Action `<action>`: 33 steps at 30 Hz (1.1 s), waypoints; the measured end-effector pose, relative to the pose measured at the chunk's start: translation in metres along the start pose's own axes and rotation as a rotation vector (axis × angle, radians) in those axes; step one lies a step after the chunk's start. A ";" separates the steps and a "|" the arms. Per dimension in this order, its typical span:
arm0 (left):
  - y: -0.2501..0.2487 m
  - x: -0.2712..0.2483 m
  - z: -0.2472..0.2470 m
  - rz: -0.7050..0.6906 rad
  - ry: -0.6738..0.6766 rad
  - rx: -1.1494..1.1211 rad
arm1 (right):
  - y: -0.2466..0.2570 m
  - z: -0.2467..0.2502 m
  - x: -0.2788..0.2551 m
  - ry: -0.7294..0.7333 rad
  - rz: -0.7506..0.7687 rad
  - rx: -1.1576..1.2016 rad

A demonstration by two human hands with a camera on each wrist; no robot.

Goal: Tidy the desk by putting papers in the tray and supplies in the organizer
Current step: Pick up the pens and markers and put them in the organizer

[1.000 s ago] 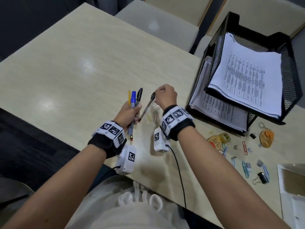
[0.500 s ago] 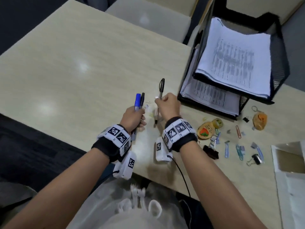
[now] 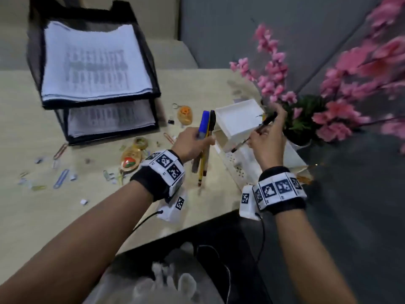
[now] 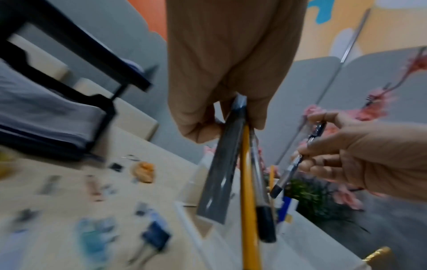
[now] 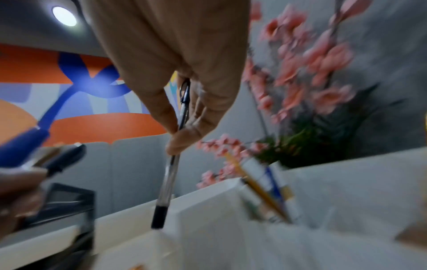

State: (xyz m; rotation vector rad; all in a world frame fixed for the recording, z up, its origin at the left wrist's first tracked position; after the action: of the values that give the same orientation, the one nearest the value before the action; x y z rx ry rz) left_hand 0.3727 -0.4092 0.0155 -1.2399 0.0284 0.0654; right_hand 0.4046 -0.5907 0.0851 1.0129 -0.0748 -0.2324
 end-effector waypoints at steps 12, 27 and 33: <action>-0.076 0.101 -0.110 -0.076 -0.184 0.090 | -0.052 0.074 0.096 -0.035 -0.102 -0.171; -0.081 0.126 -0.147 -0.216 -0.015 0.199 | -0.029 0.060 0.125 0.084 0.065 -0.116; -0.075 0.121 -0.144 -0.228 -0.121 0.304 | -0.038 0.069 0.131 0.017 0.048 -0.275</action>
State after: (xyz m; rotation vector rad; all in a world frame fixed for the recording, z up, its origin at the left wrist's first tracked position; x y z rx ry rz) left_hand 0.5007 -0.5658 0.0322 -0.9272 -0.2014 -0.0601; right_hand 0.5146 -0.6970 0.0839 0.7387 -0.0494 -0.1846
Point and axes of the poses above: each hand's wrist, its own x-axis towards the middle knuckle, its own z-axis out of the back of the hand, y = z × x, the point moved 9 cm from there along x, towards the middle knuckle, and after that the axes turned 13 degrees about -z, right-handed, at the moved point
